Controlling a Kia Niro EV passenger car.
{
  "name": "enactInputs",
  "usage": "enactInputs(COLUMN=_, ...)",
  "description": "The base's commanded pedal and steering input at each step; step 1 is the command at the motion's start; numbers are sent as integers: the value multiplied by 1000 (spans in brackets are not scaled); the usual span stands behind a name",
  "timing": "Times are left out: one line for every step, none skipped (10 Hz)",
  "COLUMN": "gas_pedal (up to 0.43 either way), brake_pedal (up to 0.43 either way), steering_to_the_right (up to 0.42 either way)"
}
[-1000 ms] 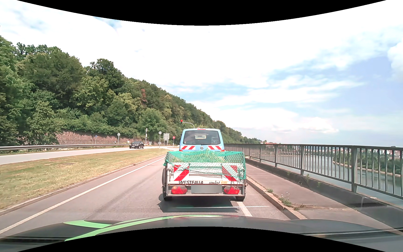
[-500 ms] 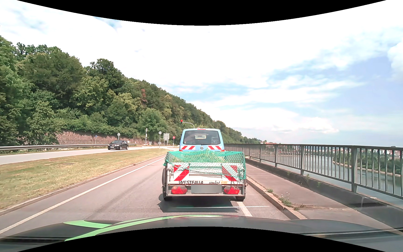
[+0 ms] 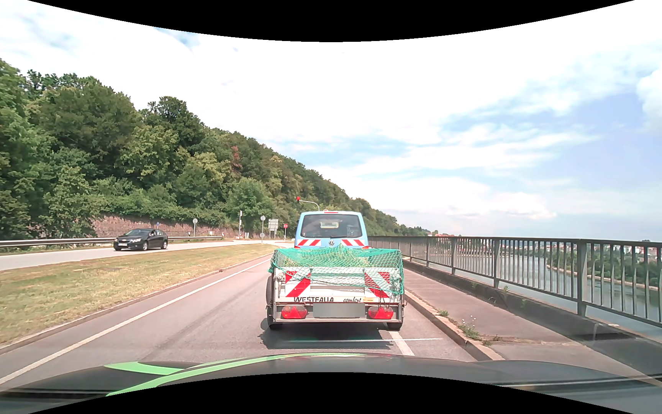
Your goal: Follow the waypoints while adhering to traffic rules and regulations
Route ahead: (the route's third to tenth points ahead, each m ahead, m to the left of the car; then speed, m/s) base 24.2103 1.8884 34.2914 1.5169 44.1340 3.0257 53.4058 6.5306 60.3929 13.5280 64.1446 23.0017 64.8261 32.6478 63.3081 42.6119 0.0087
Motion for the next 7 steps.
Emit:
enactInputs(gas_pedal=0, brake_pedal=280, steering_to_the_right=-3)
enactInputs(gas_pedal=0, brake_pedal=274, steering_to_the_right=-3)
enactInputs(gas_pedal=0, brake_pedal=274, steering_to_the_right=-3)
enactInputs(gas_pedal=0, brake_pedal=274, steering_to_the_right=-3)
enactInputs(gas_pedal=0, brake_pedal=280, steering_to_the_right=-3)
enactInputs(gas_pedal=0, brake_pedal=274, steering_to_the_right=-3)
enactInputs(gas_pedal=0, brake_pedal=280, steering_to_the_right=-3)
